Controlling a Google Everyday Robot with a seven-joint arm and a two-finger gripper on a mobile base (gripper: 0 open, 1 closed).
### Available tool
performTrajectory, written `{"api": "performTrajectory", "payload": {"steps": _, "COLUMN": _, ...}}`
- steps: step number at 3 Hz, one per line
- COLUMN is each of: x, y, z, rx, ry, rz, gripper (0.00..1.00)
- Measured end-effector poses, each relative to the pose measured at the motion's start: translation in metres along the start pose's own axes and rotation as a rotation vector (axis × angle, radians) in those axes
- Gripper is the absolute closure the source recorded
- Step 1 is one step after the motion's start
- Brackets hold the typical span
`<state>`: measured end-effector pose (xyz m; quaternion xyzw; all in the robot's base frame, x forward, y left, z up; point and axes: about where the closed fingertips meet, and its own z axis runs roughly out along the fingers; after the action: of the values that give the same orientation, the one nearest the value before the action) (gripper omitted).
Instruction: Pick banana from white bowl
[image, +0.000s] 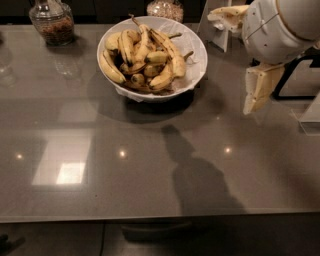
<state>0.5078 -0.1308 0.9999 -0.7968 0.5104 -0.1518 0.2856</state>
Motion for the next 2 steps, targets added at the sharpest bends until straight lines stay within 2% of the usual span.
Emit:
{"api": "performTrajectory", "payload": {"steps": 1, "x": -0.006, "y": -0.014, "z": 0.001, "rx": 0.056, "ry": 0.03, "rz": -0.12, "gripper": 0.0}}
{"api": "performTrajectory", "payload": {"steps": 2, "x": -0.022, "y": -0.045, "z": 0.011, "rx": 0.142, "ry": 0.04, "rz": -0.333, "gripper": 0.0}}
